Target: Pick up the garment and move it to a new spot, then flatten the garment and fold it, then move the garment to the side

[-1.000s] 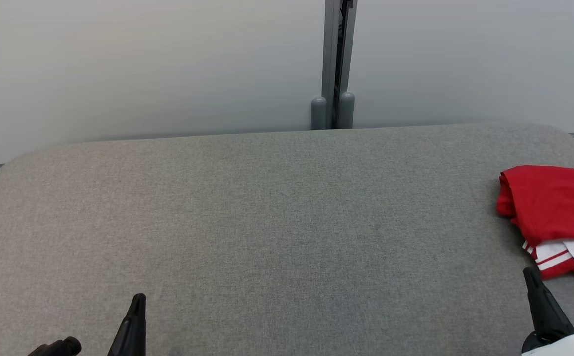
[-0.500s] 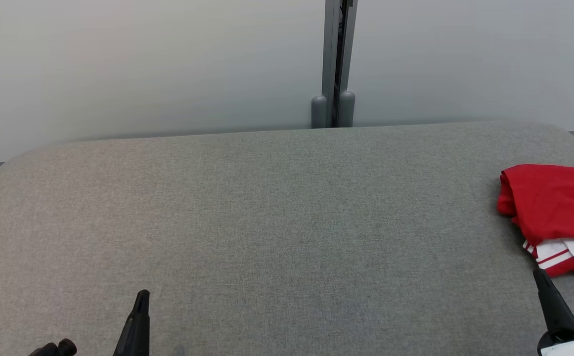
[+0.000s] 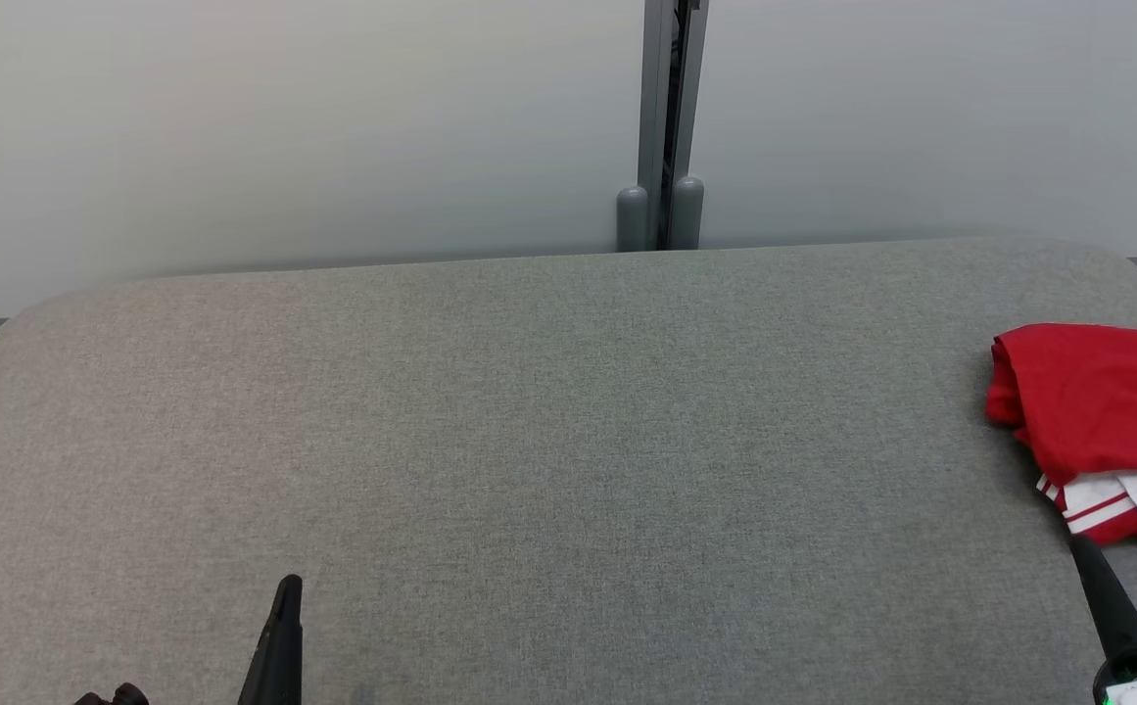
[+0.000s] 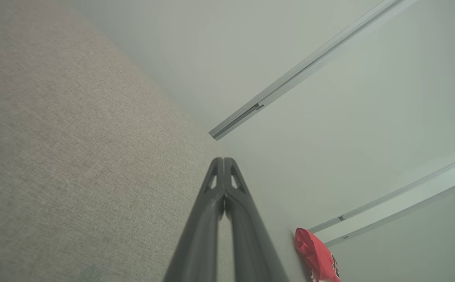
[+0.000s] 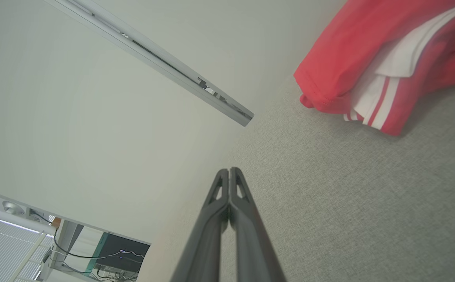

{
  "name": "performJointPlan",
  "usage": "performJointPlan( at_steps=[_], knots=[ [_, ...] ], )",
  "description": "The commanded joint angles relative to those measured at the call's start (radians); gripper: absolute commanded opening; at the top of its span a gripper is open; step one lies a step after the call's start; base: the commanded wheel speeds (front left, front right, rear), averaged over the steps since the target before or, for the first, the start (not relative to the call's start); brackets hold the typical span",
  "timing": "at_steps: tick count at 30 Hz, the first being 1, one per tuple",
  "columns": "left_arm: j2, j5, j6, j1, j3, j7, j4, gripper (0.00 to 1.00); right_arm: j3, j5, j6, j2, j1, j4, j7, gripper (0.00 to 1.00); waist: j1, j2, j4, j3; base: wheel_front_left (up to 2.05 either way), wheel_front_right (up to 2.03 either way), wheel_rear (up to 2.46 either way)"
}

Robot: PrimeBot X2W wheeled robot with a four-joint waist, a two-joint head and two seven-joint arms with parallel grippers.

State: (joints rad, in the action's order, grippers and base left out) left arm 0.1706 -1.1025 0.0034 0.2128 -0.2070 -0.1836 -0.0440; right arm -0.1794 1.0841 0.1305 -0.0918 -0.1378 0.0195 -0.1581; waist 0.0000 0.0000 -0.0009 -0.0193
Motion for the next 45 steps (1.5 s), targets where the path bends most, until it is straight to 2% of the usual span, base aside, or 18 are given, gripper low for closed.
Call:
performJointPlan(
  at_steps=[1,45],
  knots=[
    [-0.002,-0.028,-0.011,-0.003,0.011,0.004,-0.016,0.00,-0.010,0.039,0.000,-0.008,0.000,-0.007,-0.012,0.00,0.0000,0.0000,0.000,0.001,0.00,0.00,0.00],
    [-0.082,-0.356,-0.102,0.018,0.037,0.012,-0.051,0.00,-0.106,0.445,0.000,0.006,-0.002,0.004,-0.152,0.00,0.0000,0.0000,0.001,0.013,0.00,0.00,0.00]
  ],
)
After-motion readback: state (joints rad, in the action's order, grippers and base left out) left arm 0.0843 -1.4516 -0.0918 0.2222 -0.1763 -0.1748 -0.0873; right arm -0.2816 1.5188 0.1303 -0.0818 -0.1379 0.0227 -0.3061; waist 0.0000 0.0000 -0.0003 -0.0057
